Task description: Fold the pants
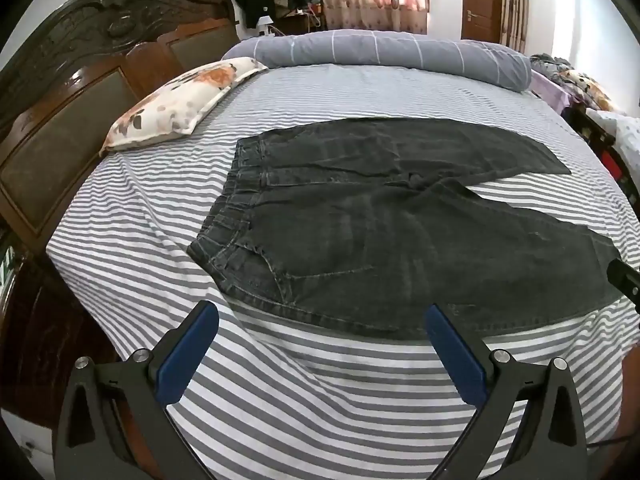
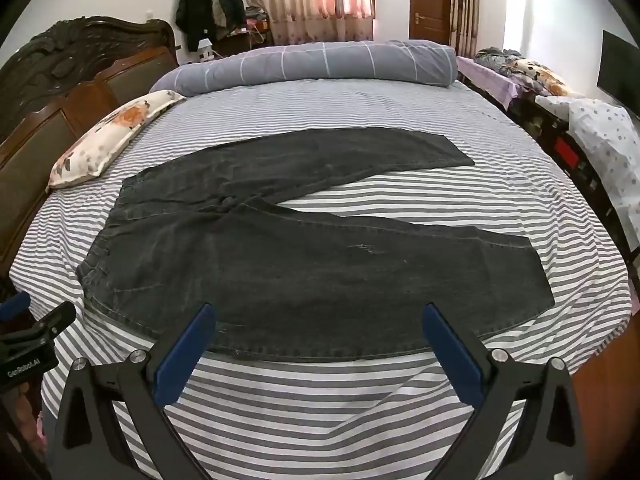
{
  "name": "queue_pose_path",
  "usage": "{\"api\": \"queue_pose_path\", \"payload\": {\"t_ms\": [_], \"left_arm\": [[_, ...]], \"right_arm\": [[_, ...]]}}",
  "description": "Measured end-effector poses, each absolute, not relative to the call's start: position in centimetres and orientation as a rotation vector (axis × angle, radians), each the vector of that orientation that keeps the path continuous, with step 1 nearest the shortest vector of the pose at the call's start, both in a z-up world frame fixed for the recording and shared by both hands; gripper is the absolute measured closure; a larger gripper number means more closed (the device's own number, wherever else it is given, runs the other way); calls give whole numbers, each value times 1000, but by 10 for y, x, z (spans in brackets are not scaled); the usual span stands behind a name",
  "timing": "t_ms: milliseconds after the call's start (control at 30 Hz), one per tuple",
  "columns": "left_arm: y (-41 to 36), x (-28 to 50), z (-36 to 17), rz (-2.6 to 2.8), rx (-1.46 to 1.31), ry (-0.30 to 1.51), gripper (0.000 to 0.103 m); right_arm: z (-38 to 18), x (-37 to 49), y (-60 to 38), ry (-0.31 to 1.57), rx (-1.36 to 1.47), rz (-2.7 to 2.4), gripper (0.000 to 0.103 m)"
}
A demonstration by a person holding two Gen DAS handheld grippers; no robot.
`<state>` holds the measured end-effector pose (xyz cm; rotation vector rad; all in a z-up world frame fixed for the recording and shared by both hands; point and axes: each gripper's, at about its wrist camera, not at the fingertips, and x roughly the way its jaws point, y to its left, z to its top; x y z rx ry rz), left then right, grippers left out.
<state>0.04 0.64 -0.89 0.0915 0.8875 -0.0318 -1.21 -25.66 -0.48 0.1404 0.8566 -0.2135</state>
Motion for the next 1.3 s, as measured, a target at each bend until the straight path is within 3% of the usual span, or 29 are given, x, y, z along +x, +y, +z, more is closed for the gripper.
{"api": "queue_pose_path", "payload": {"t_ms": [1300], "left_arm": [[12,4,-15,-36,48,900,1]], "right_arm": [[-7,-12,-259,861,152,-207,0]]}}
